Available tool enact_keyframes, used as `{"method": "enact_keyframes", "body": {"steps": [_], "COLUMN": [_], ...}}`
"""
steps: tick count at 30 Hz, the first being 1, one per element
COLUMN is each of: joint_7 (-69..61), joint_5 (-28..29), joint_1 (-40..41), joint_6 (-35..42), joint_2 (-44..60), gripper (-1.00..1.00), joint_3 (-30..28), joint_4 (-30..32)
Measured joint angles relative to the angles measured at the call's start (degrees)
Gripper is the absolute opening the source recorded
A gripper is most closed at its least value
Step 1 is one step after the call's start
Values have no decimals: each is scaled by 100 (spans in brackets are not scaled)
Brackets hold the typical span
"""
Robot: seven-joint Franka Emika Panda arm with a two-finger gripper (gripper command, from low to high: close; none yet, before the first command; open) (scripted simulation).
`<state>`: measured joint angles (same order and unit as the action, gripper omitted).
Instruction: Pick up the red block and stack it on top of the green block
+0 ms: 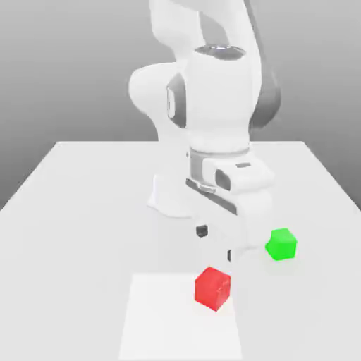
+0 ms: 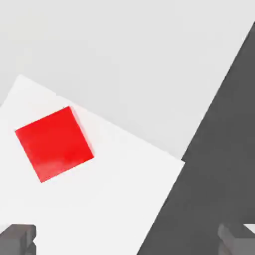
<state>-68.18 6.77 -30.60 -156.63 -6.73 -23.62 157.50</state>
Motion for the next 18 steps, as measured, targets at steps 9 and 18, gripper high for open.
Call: {"method": "enact_keyframes", "body": {"steps": [9,18], "joint_7": [-2540,-3271], "joint_5": [-1355,-2306], "joint_1": [-141,597], "joint_6": [-808,-1438], "joint_2": [1165,1970], "gripper": [0,-100], "joint_3": [284,1235], "joint_4": [262,119]}}
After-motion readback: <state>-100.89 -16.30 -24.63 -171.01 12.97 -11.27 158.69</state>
